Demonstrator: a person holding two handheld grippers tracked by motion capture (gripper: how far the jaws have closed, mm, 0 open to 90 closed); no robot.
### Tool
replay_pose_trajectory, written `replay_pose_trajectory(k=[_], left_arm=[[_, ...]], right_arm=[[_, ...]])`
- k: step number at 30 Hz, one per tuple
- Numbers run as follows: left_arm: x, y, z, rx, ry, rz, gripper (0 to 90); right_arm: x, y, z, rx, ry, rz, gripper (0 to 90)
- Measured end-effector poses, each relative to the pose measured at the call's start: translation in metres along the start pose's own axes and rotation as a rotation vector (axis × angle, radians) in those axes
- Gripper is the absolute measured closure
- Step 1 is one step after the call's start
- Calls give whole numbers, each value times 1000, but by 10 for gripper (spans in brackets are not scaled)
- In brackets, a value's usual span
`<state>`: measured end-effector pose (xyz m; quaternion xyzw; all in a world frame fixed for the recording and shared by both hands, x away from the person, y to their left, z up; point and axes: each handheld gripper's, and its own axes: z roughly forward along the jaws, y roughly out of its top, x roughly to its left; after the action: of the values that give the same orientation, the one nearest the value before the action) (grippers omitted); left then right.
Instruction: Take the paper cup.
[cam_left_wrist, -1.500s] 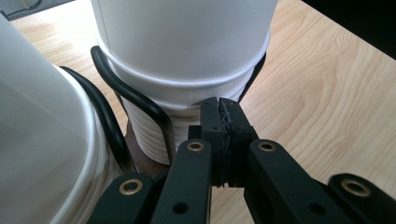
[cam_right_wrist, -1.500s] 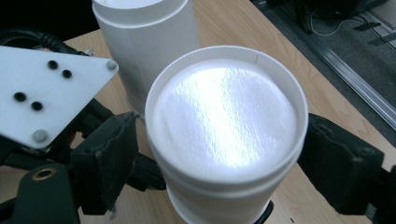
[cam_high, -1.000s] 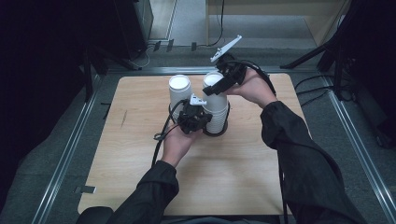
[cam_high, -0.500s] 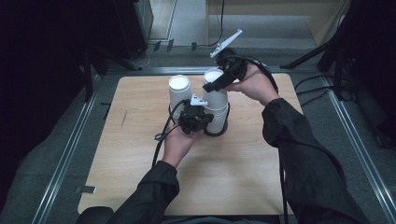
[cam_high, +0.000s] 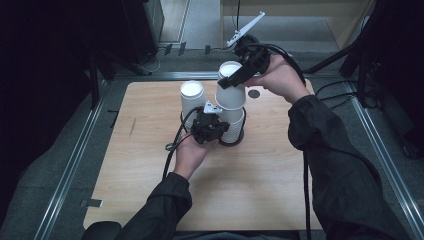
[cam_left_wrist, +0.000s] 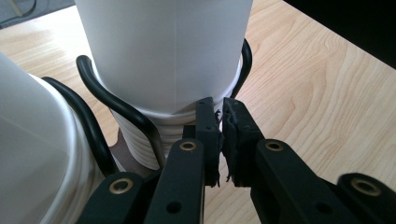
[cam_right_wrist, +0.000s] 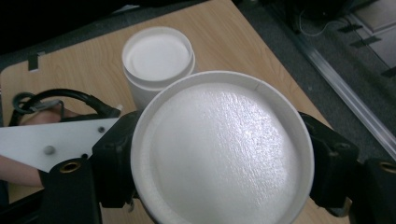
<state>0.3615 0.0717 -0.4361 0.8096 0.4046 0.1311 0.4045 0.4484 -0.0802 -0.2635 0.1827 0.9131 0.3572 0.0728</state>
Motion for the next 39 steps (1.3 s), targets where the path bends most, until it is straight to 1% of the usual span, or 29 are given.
replay_pose_trajectory(k=[1, 2, 6, 10, 11, 13, 15, 16, 17, 18, 20, 21, 22, 23, 25, 27, 29, 33, 35, 37, 38, 39], left_arm=[[0, 0, 0, -1, -3, -4, 842], [0, 0, 0, 0, -5, -6, 842], [1, 0, -1, 1, -11, -14, 828], [2, 0, -2, 1, -20, -21, 812], [3, 0, -2, 3, -24, -22, 812], [2, -1, -4, 7, -42, -28, 795], [1, -1, -5, 7, -48, -24, 772], [0, -1, -6, 7, -48, -20, 772], [0, -1, -7, 13, -61, -15, 761], [0, -2, -8, 16, -75, -16, 734], [0, -3, -11, 22, -92, -9, 694], [0, -3, -13, 18, -97, -9, 643], [0, -4, -15, 17, -114, -9, 643], [1, -4, -17, 15, -130, -9, 604], [0, -6, -20, 24, -134, -5, 528], [-1, -8, -26, 33, -149, -1, 476], [-3, -11, -32, 24, -159, 16, 449], [-3, -17, -39, 9, -192, 54, 377], [-2, -20, -42, -10, -210, 83, 347], [0, -24, -43, -8, -211, 107, 319], [1, -26, -43, -8, -216, 114, 312], [3, -28, -44, -17, -223, 115, 289]], right_arm=[[1, 2, -4, -16, 3, -7, 257], [1, 2, -4, -16, 3, -7, 257], [3, 7, -18, -24, 2, -10, 258], [5, 10, -33, -13, 7, 4, 258], [5, 10, -33, -13, 7, 4, 258], [6, 8, -42, -18, 14, 10, 258], [7, 7, -45, -18, 17, 12, 258], [8, 5, -48, -10, 16, 10, 257], [9, 3, -50, -1, 13, 8, 257], [10, 1, -52, 1, 11, 0, 257], [12, -3, -56, 2, 13, 0, 258], [14, -9, -60, -2, 21, 0, 258], [14, -9, -60, -2, 21, 0, 258], [16, -12, -61, -6, 25, 1, 257], [19, -18, -65, -9, 31, -2, 257], [23, -25, -67, -8, 33, -4, 257], [27, -32, -70, -5, 28, -10, 256], [33, -49, -71, -2, 41, -12, 257], [35, -56, -71, -10, 46, -15, 257], [38, -63, -71, -17, 46, -11, 256], [39, -67, -70, -24, 48, -14, 255], [43, -76, -67, -32, 51, -17, 255]])
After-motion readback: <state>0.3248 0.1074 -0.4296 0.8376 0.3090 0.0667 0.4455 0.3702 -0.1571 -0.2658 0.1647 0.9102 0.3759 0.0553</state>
